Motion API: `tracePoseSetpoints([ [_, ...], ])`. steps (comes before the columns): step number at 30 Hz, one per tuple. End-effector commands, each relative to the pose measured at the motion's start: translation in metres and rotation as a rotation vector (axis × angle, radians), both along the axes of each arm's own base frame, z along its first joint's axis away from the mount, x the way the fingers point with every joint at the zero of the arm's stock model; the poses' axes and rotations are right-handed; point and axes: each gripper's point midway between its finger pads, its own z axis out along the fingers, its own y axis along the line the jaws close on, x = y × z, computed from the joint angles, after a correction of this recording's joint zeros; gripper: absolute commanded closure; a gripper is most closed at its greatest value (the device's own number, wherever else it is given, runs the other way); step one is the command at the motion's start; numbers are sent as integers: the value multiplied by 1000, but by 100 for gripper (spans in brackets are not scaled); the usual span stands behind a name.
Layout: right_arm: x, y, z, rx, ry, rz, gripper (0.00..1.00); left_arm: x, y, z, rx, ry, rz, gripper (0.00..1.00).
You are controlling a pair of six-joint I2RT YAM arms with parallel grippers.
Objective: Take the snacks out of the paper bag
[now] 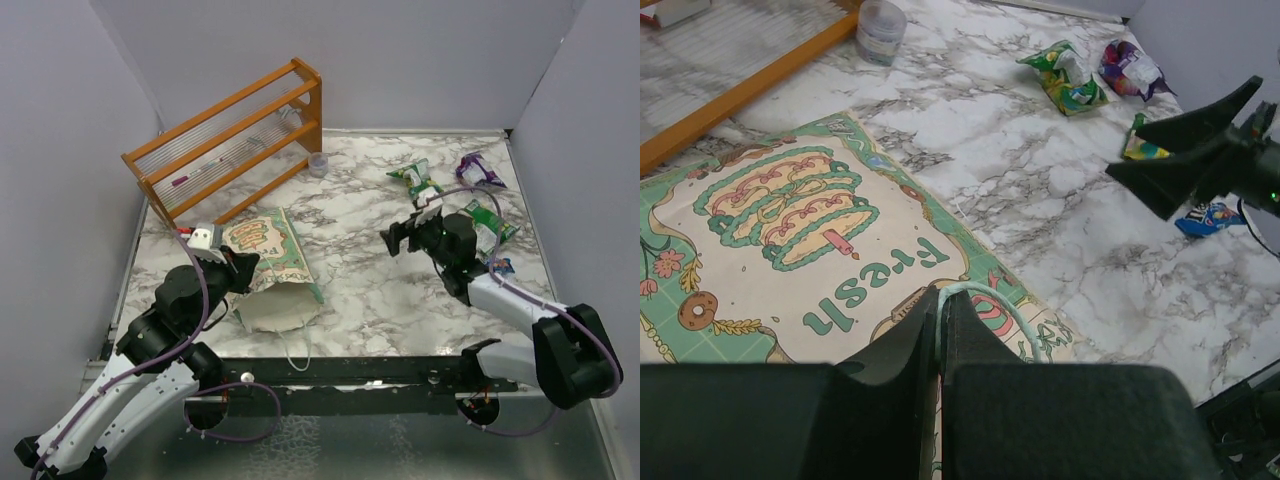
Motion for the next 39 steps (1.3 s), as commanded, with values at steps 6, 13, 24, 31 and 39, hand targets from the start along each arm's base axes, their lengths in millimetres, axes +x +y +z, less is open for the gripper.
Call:
tracePoseSetpoints([
  [6, -126, 121, 10, 52, 20, 552, 1, 7, 12, 4, 0, -11, 83, 100],
  [13, -205, 177, 45, 48, -54, 821, 1, 8, 17, 3, 5, -8, 109, 100],
  [24, -295, 239, 91, -67, -201, 1005, 1, 10, 19, 1, 12, -1, 127, 100],
  [31, -317, 275, 75, -245, -353, 1007, 1, 11, 19, -1, 20, 6, 129, 100],
  [39, -318, 311, 39, -302, -384, 991, 1, 12, 16, -4, 32, 18, 123, 100],
])
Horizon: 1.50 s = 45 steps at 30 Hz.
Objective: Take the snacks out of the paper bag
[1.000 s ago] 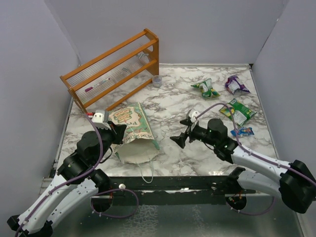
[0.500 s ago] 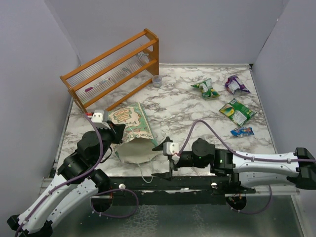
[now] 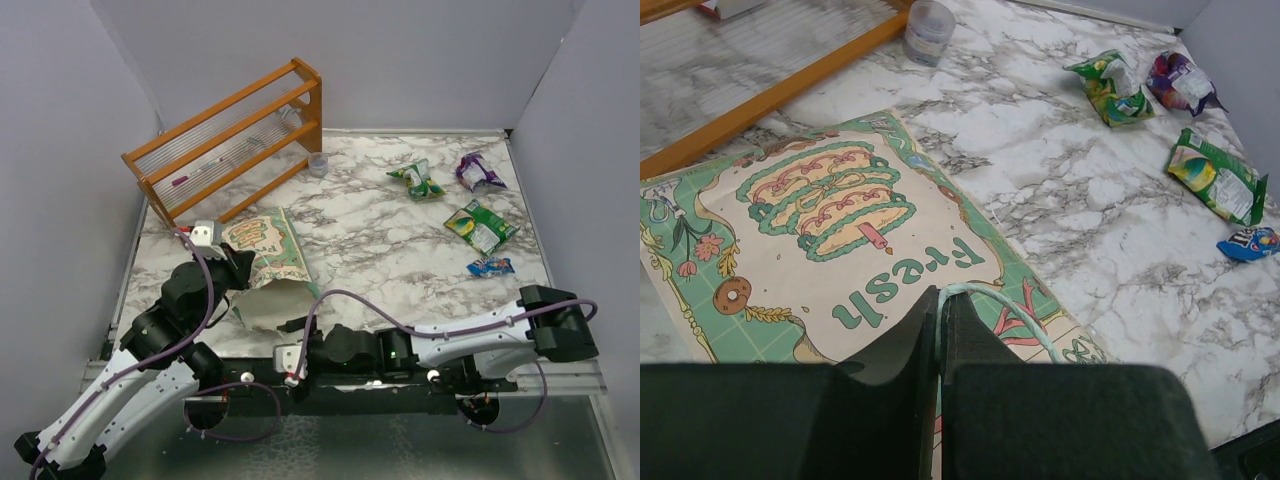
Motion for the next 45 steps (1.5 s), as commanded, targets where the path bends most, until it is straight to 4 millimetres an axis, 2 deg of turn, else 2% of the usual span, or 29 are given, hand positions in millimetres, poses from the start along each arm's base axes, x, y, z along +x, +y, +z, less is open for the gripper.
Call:
tracePoseSetpoints([
  [1, 23, 19, 8, 90, -84, -120, 1, 1, 3, 3, 2, -1, 18, 100],
  [4, 45, 18, -12, 64, -142, -241, 1, 0, 2, 4, 0, -5, 12, 100],
  [7, 43, 17, -25, 27, -182, -202, 1, -1, 1, 6, -11, -13, 3, 100],
  [10, 40, 15, -17, 96, -198, -171, 1, -2, 2, 9, -18, -26, -2, 100],
  [18, 73, 14, -5, 157, -363, -230, 1, -4, 0, 12, -28, -40, -22, 100],
  [23, 113, 17, -7, 162, -284, -288, 1, -5, -2, 12, -28, -39, -34, 100],
  [28, 128, 29, -11, 214, -213, -354, 4, -6, -3, 13, -32, -41, -37, 100],
  [32, 143, 29, -16, 289, -182, -466, 10, -7, -3, 16, -38, -51, -41, 100],
  [40, 156, 27, -28, 329, -227, -524, 9, -8, -5, 17, -44, -57, -61, 100],
  [45, 154, 33, -36, 286, -201, -468, 2, -9, -6, 17, -44, -57, -65, 100],
])
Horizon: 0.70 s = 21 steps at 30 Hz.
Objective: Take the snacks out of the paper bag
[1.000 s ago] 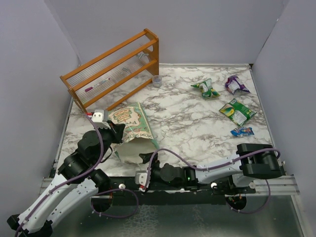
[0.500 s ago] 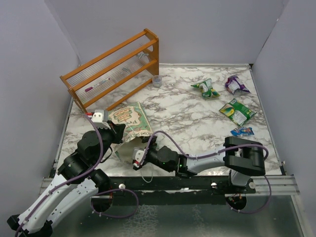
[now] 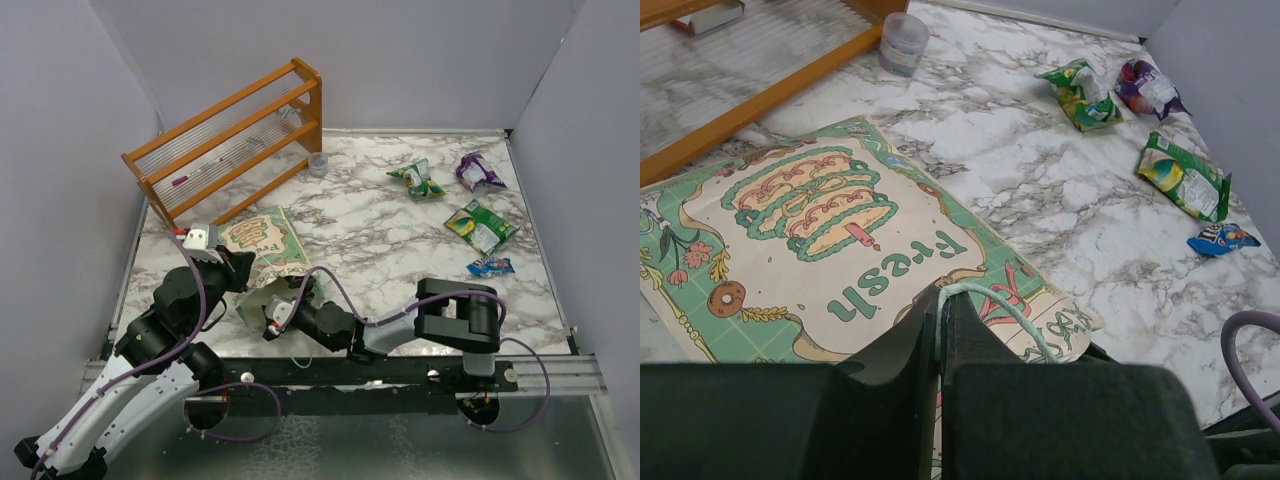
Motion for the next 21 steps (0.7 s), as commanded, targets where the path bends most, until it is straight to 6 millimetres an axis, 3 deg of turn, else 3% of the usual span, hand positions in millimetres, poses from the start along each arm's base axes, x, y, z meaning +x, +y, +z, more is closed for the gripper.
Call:
tracePoseSetpoints([
  [1, 4, 6, 7, 31, 28, 25, 1, -1, -3, 8, -13, -29, -24, 100],
  [10, 16, -4, 9, 43, 51, 136, 6, -2, -4, 9, -16, -30, -29, 100],
  [15, 9, 13, 14, 43, 9, 216, 6, -2, -8, 9, -17, -32, -50, 100],
  [21, 36, 25, 20, 262, 100, 62, 11, -3, -15, 6, -8, -21, -84, 100],
])
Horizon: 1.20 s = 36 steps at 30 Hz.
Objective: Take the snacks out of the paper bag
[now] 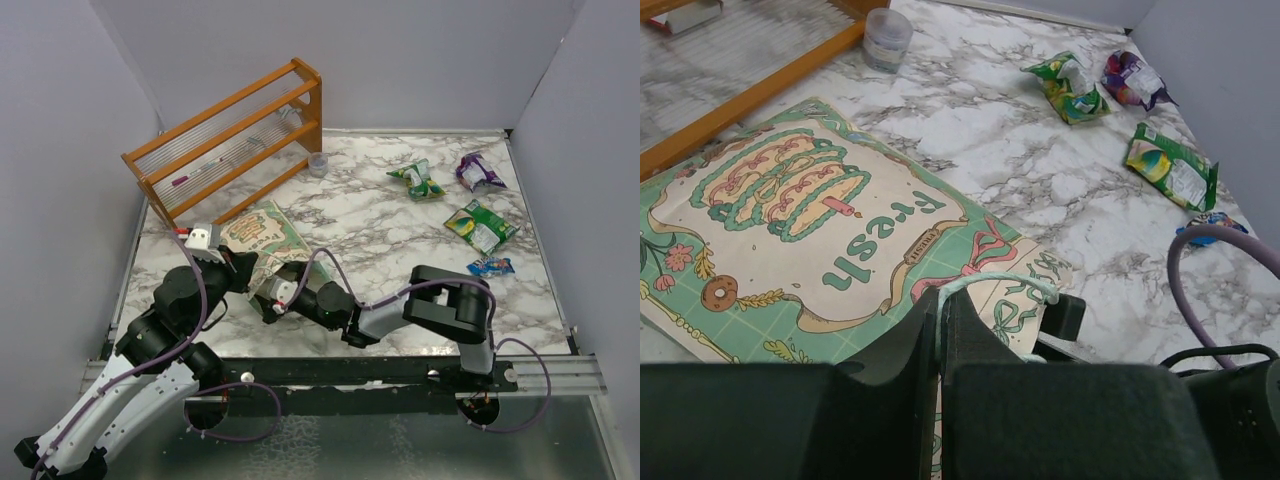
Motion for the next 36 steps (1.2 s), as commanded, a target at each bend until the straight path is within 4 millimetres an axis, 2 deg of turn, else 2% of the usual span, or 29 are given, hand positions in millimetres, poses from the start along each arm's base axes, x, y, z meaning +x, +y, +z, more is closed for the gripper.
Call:
tracePoseSetpoints([
  [1, 17, 13, 12, 210, 83, -99, 13, -1, -9, 4, -1, -16, -49, 100],
  [6, 38, 16, 11, 308, 81, -214, 19, -2, -12, 5, -3, -20, -67, 100],
  [12, 49, 36, 0, 335, 127, -230, 13, -4, -17, 5, -4, -21, -96, 100],
  [18, 66, 53, -18, 330, 156, -241, 14, -5, -19, 6, -5, -25, -113, 100],
  [24, 79, 58, -33, 322, 167, -236, 42, -5, -17, 7, -5, -29, -104, 100],
  [27, 81, 57, -36, 314, 164, -244, 49, -4, -16, 6, -3, -27, -94, 100],
  [32, 77, 53, -32, 315, 162, -226, 70, -4, -14, 6, -3, -28, -82, 100],
  [36, 82, 44, -29, 339, 156, -266, 89, -3, -13, 6, -1, -27, -79, 100],
])
